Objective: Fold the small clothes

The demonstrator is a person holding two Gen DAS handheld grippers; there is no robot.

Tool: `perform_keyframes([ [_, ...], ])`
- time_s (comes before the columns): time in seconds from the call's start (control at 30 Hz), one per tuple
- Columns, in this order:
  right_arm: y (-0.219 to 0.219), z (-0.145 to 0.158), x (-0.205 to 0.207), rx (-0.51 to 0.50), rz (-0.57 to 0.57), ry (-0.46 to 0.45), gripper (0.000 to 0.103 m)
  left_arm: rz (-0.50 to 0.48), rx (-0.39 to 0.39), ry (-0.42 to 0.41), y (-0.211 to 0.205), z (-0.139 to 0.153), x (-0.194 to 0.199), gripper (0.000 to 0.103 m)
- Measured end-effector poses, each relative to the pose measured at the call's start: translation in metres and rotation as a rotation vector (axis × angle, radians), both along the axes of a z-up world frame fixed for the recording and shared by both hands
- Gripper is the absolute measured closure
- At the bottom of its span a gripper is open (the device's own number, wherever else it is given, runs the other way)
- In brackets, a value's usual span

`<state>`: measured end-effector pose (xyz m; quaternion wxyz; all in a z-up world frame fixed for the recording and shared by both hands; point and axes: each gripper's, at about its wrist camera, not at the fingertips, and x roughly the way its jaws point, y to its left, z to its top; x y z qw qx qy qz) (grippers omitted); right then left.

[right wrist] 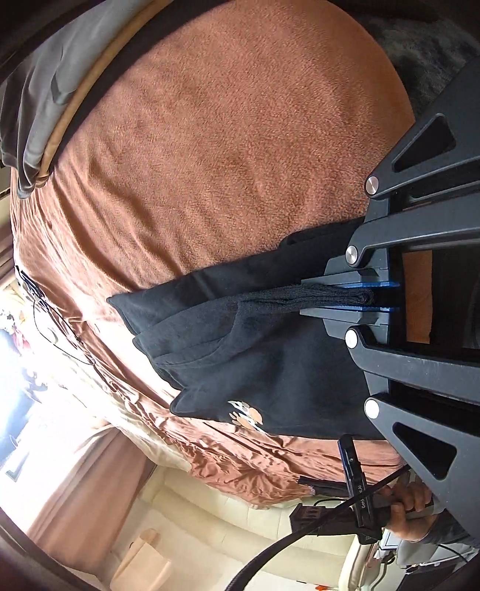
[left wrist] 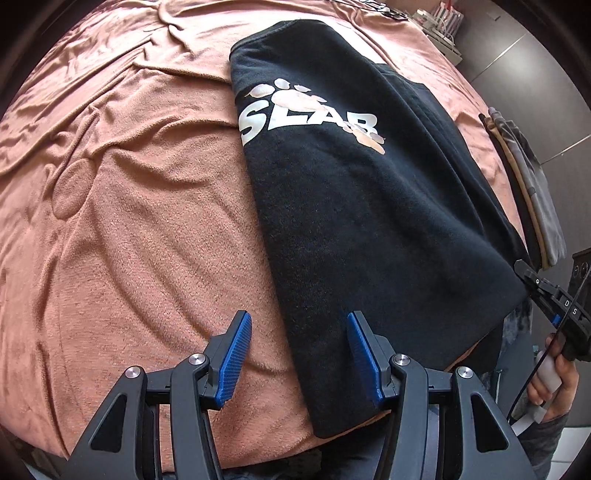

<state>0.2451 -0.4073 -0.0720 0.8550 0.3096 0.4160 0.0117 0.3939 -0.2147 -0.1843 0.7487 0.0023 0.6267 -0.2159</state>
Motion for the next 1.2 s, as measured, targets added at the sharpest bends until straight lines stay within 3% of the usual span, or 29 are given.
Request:
perform_keyframes([
  [0.33, -0.006, -0.011, -0.015, 0.052, -0.018, 0.018, 0.1, -0.029, 0.054, -0.008, -0.011, -0.009, -0.002, 0.047],
  [0.47, -0.01, -0.01, -0.017, 0.057, 0.005, 0.036, 0.097, -0.023, 0.038, -0.001, -0.006, -0.011, -0.001, 0.047],
  [0.53, -0.012, -0.003, -0.02, 0.045, 0.019, 0.03, 0.093, -0.014, 0.018, -0.003, 0.0, -0.009, 0.0, 0.048],
  [0.63, -0.019, 0.007, -0.017, 0.03, 0.034, 0.011, 0.07, 0.008, -0.038, -0.01, 0.012, -0.004, 0.003, 0.048],
  [0.67, -0.022, 0.011, -0.015, 0.029, 0.037, 0.002, 0.065, 0.015, -0.05, -0.013, 0.015, -0.002, 0.005, 0.048],
  [1.2, -0.015, 0.018, 0.094, -0.043, 0.148, 0.01, 0.065, 0.082, -0.106, -0.061, 0.029, 0.02, 0.058, 0.048],
])
